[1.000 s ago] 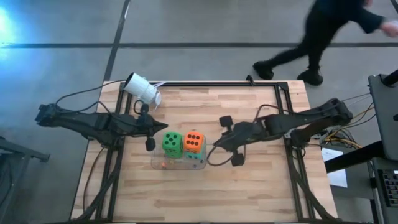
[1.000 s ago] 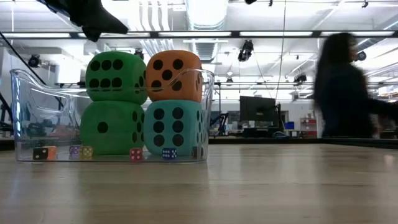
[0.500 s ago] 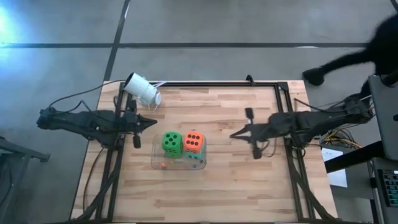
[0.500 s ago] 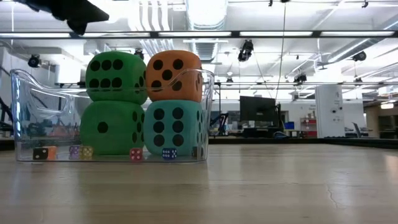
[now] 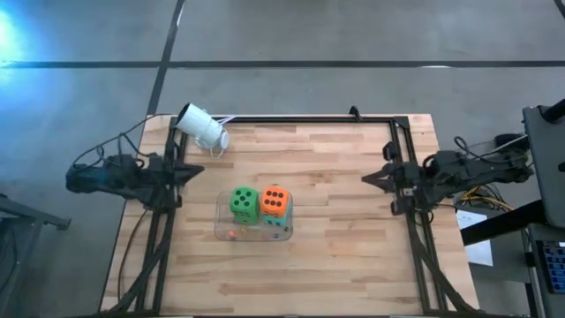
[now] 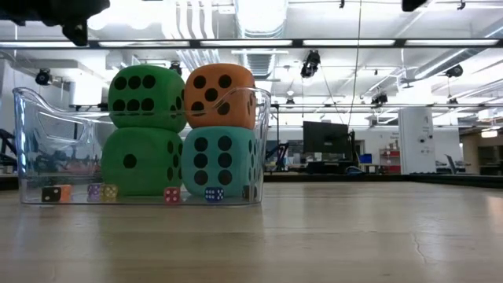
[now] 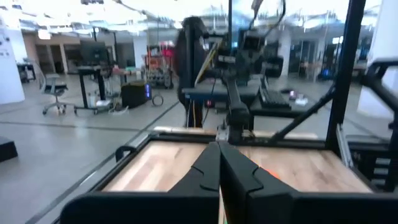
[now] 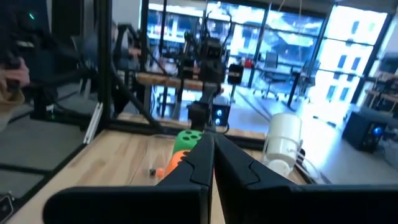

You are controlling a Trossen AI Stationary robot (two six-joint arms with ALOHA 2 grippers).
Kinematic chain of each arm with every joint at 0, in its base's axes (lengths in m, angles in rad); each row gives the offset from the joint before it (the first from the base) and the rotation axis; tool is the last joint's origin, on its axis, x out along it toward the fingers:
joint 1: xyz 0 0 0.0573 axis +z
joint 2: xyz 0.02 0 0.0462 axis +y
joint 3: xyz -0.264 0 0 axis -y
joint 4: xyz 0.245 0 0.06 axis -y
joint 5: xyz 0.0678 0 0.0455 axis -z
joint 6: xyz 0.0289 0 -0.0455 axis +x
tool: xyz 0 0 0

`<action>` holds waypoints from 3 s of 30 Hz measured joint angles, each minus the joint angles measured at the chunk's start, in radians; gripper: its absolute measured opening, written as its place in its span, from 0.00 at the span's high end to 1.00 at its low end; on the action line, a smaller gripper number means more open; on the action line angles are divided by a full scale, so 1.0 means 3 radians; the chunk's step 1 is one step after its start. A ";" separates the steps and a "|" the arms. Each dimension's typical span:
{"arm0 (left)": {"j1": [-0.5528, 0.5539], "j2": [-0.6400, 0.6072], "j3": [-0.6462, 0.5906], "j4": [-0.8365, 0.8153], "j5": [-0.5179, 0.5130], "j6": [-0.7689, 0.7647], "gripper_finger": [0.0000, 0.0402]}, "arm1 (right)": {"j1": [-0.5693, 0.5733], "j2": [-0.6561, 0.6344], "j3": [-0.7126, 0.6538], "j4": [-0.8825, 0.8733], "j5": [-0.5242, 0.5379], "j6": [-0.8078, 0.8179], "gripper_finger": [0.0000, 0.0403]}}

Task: Pick & Place Dice
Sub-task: Return to Home Position

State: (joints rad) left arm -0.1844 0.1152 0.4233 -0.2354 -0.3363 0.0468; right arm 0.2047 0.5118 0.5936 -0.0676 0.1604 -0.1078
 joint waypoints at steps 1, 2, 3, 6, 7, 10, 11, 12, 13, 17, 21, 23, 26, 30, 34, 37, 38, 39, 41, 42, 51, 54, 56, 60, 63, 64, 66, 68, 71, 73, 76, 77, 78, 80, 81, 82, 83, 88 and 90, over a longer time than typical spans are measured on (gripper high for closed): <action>0.0000 -0.0085 -0.0019 -0.0013 0.0000 0.0001 1.00 | 0.0000 -0.0092 -0.0050 0.0007 0.0000 0.0000 0.98; 0.0000 -0.0178 -0.0025 -0.0040 0.0000 0.0000 1.00 | 0.0000 -0.0191 -0.0102 0.0008 -0.0001 -0.0001 0.98; 0.0000 -0.0259 -0.0033 -0.0054 0.0000 0.0000 1.00 | 0.0000 -0.0290 -0.0157 0.0000 -0.0003 0.0000 0.98; 0.0000 -0.0392 -0.0047 -0.0090 -0.0001 -0.0010 1.00 | 0.0000 -0.0573 -0.0308 0.0003 -0.0001 -0.0010 0.98; 0.0000 -0.0383 -0.0051 -0.0097 -0.0001 -0.0017 1.00 | -0.0001 -0.0674 -0.0357 0.0001 -0.0001 -0.0015 0.98; 0.0000 -0.0350 -0.0070 -0.0114 -0.0002 0.0017 1.00 | -0.0001 -0.0965 -0.0483 -0.0002 -0.0001 -0.0076 0.98; 0.0000 -0.0358 -0.0078 -0.0157 -0.0003 0.0022 1.00 | 0.0000 -0.1068 -0.0519 -0.0006 -0.0002 -0.0101 0.98; 0.0000 -0.0372 -0.0085 -0.0201 -0.0003 0.0021 1.00 | -0.0001 -0.1164 -0.0552 -0.0011 -0.0001 -0.0105 0.98; 0.0000 -0.0380 -0.0085 -0.0199 -0.0003 0.0021 1.00 | -0.0001 -0.1274 -0.0578 -0.0010 0.0000 -0.0110 0.98; 0.0000 -0.0385 -0.0083 -0.0194 -0.0005 0.0023 1.00 | 0.0000 -0.1677 -0.0675 -0.0028 -0.0002 -0.0132 0.98; 0.0001 -0.0385 -0.0082 -0.0201 -0.0013 0.0024 1.00 | -0.0001 -0.1684 -0.0685 -0.0130 0.0004 -0.0188 0.98; 0.0002 -0.0385 -0.0080 -0.0210 -0.0013 0.0026 1.00 | -0.0001 -0.1622 -0.0684 -0.0127 0.0072 -0.0191 0.98; 0.0003 -0.0386 -0.0111 -0.0220 -0.0017 0.0032 1.00 | 0.0000 -0.1650 -0.0721 -0.0110 0.0085 -0.0177 0.98; 0.0003 -0.0385 -0.0269 -0.0117 -0.0025 0.0034 1.00 | -0.0001 -0.1703 -0.0905 -0.0066 0.0088 -0.0109 0.98; 0.0003 -0.0385 -0.0457 0.0082 -0.0027 0.0111 1.00 | -0.0001 -0.1703 -0.1113 0.0043 0.0087 -0.0038 0.98; 0.0003 -0.0385 -0.0577 0.0171 -0.0037 0.0121 1.00 | -0.0001 -0.1701 -0.1286 0.0207 0.0088 -0.0012 0.98; 0.0003 -0.0385 -0.0622 0.0204 -0.0038 0.0118 1.00 | -0.0001 -0.1699 -0.1348 0.0277 0.0088 -0.0012 0.98; 0.0003 -0.0385 -0.0673 0.0241 -0.0038 0.0119 1.00 | -0.0001 -0.1700 -0.1409 0.0346 0.0090 -0.0010 0.98; 0.0003 -0.0385 -0.0779 0.0326 -0.0038 0.0119 1.00 | -0.0001 -0.1703 -0.1528 0.0469 0.0101 0.0003 0.98; 0.0003 -0.0385 -0.0827 0.0386 -0.0038 0.0118 1.00 | -0.0001 -0.1703 -0.1586 0.0546 0.0108 0.0005 0.98; 0.0003 -0.0385 -0.1209 0.0786 -0.0037 0.0118 1.00 | -0.0001 -0.1685 -0.1950 0.0764 0.0174 0.0130 0.98; 0.0003 -0.0385 -0.1328 0.0942 -0.0038 0.0132 1.00 | -0.0003 -0.1679 -0.1950 0.0762 0.0175 0.0163 0.98; 0.0003 -0.0382 -0.1397 0.1010 -0.0037 0.0138 1.00 | -0.0003 -0.1680 -0.1950 0.0761 0.0174 0.0160 0.98; 0.0006 -0.0378 -0.1397 0.1001 -0.0037 0.0133 1.00 | -0.0003 -0.1679 -0.1950 0.0721 0.0174 0.0122 0.98; 0.0006 -0.0378 -0.1397 0.1004 -0.0037 0.0212 1.00 | -0.0001 -0.1680 -0.1950 0.0646 0.0231 0.0097 0.98; 0.0006 -0.0378 -0.1397 0.1005 -0.0038 0.0248 1.00 | -0.0001 -0.1676 -0.1949 0.0617 0.0306 0.0090 0.98; 0.0006 -0.0378 -0.1398 0.1004 -0.0038 0.0295 1.00 | -0.0001 -0.1676 -0.1949 0.0513 0.0496 0.0050 0.98; 0.0008 -0.0378 -0.1398 0.1004 -0.0038 0.0343 1.00 | -0.0003 -0.1674 -0.1949 0.0419 0.0647 0.0009 0.98; 0.0008 -0.0378 -0.1399 0.1004 -0.0037 0.0374 1.00 | -0.0003 -0.1660 -0.1949 0.0420 0.0687 -0.0066 0.98; 0.0009 -0.0377 -0.1399 0.1000 -0.0038 0.0379 1.00 | -0.0003 -0.1658 -0.1949 0.0419 0.0691 -0.0171 0.98; 0.0009 -0.0371 -0.1399 0.0999 -0.0038 0.0378 1.00 | -0.0003 -0.1658 -0.1949 0.0421 0.0693 -0.0278 0.98; 0.0009 -0.0371 -0.1400 0.0998 -0.0037 0.0378 1.00 | -0.0003 -0.1658 -0.1949 0.0421 0.0697 -0.0278 0.98; 0.0009 -0.0369 -0.1400 0.0999 -0.0038 0.0377 1.00 | -0.0003 -0.1656 -0.1949 0.0419 0.0698 -0.0282 0.98; 0.0009 -0.0369 -0.1400 0.0998 -0.0038 0.0370 1.00 | -0.0003 -0.1655 -0.1949 0.0420 0.0698 -0.0291 0.98; 0.0009 -0.0369 -0.1400 0.0999 -0.0038 0.0367 1.00 | -0.0003 -0.1655 -0.1949 0.0420 0.0698 -0.0291 0.98; 0.0009 -0.0369 -0.1400 0.0999 -0.0037 0.0367 1.00 | -0.0003 -0.1656 -0.1949 0.0421 0.0698 -0.0291 0.98; 0.0009 -0.0369 -0.1400 0.0998 -0.0037 0.0367 1.00 | -0.0003 -0.1655 -0.1949 0.0420 0.0697 -0.0291 0.98; 0.0009 -0.0369 -0.1400 0.0998 -0.0038 0.0367 1.00 | -0.0003 -0.1655 -0.1949 0.0419 0.0697 -0.0287 0.98; 0.0009 -0.0369 -0.1400 0.0998 -0.0038 0.0366 1.00 | -0.0003 -0.1655 -0.1949 0.0421 0.0697 -0.0263 0.98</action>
State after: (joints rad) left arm -0.1818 0.0044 0.0032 0.0639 -0.3477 0.1566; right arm 0.2039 0.0154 0.0090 0.0585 0.3695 -0.1867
